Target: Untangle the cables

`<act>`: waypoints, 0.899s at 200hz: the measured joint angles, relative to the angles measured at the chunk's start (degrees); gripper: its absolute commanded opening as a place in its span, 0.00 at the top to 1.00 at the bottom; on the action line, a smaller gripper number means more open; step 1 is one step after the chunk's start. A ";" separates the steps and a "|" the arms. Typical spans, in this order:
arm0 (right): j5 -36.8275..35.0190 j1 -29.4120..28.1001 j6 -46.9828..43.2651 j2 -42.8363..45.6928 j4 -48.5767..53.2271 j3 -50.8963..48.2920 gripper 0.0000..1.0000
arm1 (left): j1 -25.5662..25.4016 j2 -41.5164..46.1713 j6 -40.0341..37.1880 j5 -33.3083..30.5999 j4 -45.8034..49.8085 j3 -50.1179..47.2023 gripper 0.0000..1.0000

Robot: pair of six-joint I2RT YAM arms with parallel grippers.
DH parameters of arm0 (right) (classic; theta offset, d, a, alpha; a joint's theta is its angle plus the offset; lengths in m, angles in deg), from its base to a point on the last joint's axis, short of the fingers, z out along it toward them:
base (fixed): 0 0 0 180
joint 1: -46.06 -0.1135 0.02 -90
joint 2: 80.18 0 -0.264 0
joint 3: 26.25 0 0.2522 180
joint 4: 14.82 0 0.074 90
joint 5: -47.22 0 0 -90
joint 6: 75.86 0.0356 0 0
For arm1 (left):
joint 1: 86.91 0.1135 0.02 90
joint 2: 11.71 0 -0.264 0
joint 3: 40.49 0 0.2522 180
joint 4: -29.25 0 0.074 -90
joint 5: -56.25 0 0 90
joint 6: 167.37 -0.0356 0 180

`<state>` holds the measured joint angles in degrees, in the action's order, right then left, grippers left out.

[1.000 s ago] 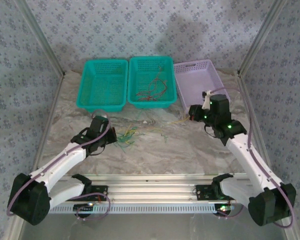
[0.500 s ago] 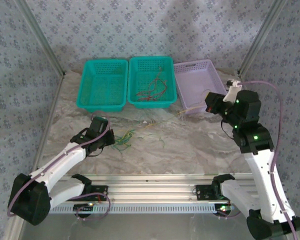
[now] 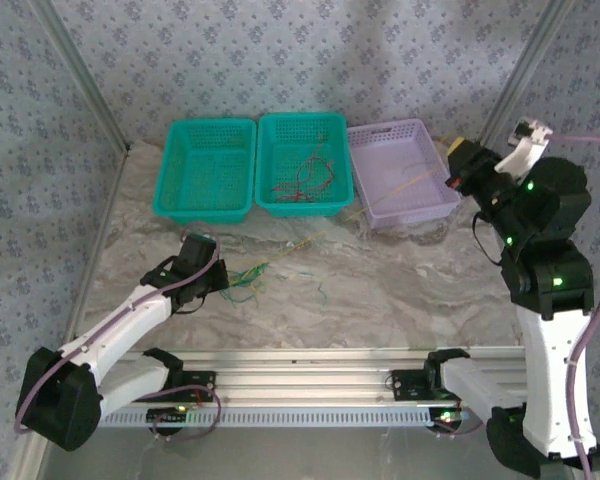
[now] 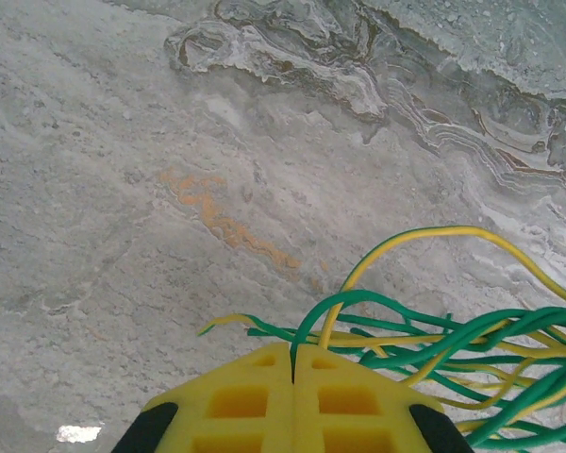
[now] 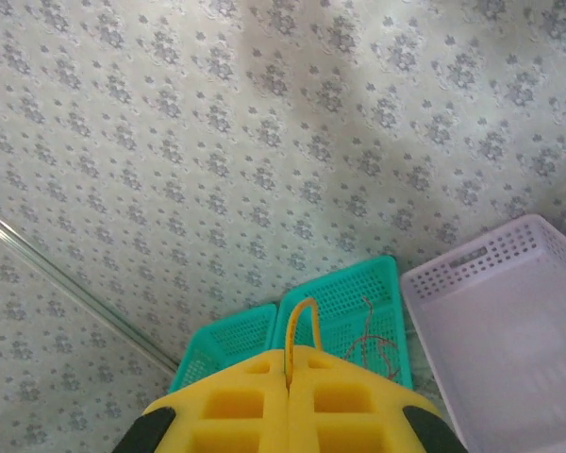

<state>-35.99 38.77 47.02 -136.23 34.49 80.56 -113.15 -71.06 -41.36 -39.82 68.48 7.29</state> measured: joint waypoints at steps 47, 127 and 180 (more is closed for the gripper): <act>0.81 -0.11 -1.16 -10.49 6.67 16.22 1.00 | 0.00 -1.53 0.00 -0.68 -1.68 0.00 1.00; 4.50 -9.09 -4.70 -15.76 9.07 17.00 1.00 | -1.36 -3.43 1.09 -0.83 -4.79 0.02 1.00; 5.25 -17.35 -6.64 -18.27 3.76 -5.70 0.99 | -8.41 -3.43 2.01 -0.85 -5.99 4.87 1.00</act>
<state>-30.75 21.41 40.38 -154.51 38.25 74.86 -121.56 -74.49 -39.35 -40.67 62.49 12.16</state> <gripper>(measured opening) 0.051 0.038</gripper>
